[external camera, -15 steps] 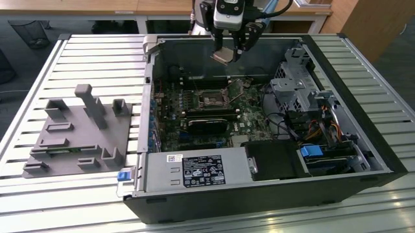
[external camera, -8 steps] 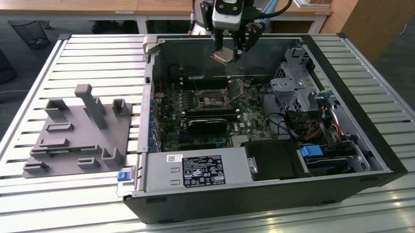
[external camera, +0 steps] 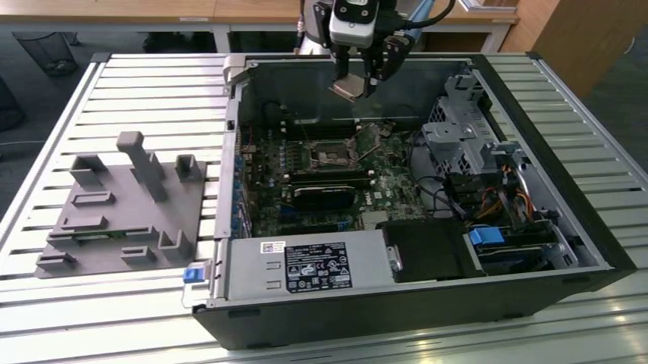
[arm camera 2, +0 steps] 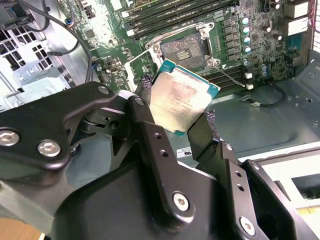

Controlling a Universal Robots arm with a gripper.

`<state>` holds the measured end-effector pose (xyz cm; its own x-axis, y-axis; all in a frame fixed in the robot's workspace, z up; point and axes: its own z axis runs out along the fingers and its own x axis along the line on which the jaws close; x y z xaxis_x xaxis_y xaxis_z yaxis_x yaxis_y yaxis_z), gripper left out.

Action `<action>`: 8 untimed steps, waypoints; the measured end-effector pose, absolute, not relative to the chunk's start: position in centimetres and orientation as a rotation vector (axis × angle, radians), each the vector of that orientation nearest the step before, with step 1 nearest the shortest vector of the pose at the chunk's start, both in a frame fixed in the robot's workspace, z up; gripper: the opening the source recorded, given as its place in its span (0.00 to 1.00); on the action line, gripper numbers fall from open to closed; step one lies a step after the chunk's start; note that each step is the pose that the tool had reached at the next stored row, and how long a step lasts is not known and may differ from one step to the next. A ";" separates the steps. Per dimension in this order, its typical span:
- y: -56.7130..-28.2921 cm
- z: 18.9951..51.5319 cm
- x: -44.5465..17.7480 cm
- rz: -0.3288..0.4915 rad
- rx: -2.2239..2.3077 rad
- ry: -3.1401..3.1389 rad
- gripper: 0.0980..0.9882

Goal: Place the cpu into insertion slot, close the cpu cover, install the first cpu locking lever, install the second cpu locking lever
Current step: 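Place the cpu into insertion slot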

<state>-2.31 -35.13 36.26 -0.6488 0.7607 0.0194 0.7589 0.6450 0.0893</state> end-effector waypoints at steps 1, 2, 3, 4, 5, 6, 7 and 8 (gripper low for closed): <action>-35.1 36.3 -2.3 0.139 1.312 2.829 0.50; -35.1 36.3 -2.3 0.139 1.316 2.827 0.50; -35.1 36.3 -2.3 0.139 1.321 2.825 0.50; -35.1 36.3 -2.3 0.139 1.325 2.822 0.50; -35.1 36.3 -2.3 0.139 1.330 2.820 0.50; -35.1 36.3 -2.3 0.139 1.334 2.818 0.50; -35.1 36.2 -2.3 0.139 1.338 2.816 0.50; -35.1 36.2 -2.3 0.139 1.343 2.813 0.50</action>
<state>-2.31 -35.13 36.24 -0.6296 0.7767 0.0194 0.7748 0.6258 0.0894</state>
